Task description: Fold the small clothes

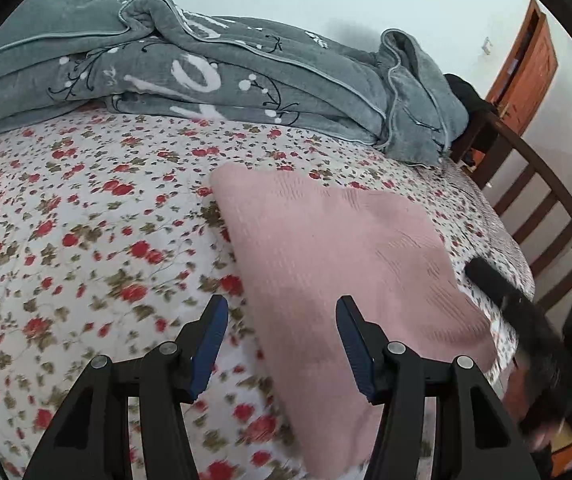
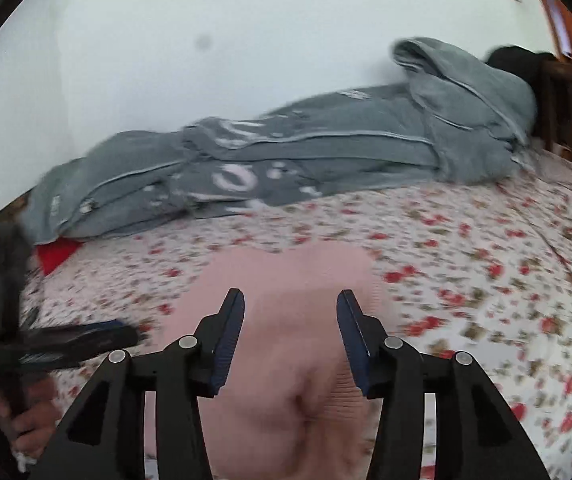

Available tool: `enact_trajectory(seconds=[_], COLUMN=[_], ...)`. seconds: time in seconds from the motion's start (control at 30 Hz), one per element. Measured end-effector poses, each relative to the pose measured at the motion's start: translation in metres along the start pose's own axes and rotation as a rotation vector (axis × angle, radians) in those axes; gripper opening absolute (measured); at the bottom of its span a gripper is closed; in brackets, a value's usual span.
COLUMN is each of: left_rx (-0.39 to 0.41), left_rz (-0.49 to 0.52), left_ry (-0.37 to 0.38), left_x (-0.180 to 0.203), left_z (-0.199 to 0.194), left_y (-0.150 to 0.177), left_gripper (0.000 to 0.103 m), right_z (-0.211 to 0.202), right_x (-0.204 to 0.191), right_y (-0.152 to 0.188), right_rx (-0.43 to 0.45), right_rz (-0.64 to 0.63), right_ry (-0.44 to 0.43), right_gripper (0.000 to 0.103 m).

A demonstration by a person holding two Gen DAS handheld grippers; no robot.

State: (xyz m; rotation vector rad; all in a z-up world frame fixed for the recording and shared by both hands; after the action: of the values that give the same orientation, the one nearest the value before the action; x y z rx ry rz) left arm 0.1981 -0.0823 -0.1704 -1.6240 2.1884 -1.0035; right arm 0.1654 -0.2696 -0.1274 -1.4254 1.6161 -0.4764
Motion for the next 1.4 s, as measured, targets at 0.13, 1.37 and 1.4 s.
enact_trajectory(seconds=[0.13, 1.37, 1.4], left_rx=[-0.038, -0.020, -0.025], left_rz=[0.022, 0.164, 0.185], left_ry=[-0.013, -0.062, -0.069], left_x=[0.010, 0.041, 0.043], left_z=[0.021, 0.015, 0.015], left_y=[0.013, 0.056, 0.060], left_gripper=[0.057, 0.065, 0.065], right_z=[0.029, 0.019, 0.018], right_x=[0.009, 0.047, 0.048], right_y=[0.040, 0.072, 0.073], right_rx=[-0.054, -0.004, -0.008], right_rz=[-0.125, -0.076, -0.074], right_ry=[0.123, 0.178, 0.175], right_gripper=[0.021, 0.024, 0.025])
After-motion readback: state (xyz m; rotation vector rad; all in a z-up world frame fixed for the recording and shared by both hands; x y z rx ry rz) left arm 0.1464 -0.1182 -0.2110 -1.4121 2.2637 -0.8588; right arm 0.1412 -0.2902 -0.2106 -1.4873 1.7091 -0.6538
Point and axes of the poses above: each gripper's, at about its wrist camera, not at the fingertips, and z roughly the way its jaws point, x to its right, y to its underside, the point moved 10 cm from there along z, roughly the way its jaws point, and after that the axes turned 8 degrees about z, right-handed, at the moved point
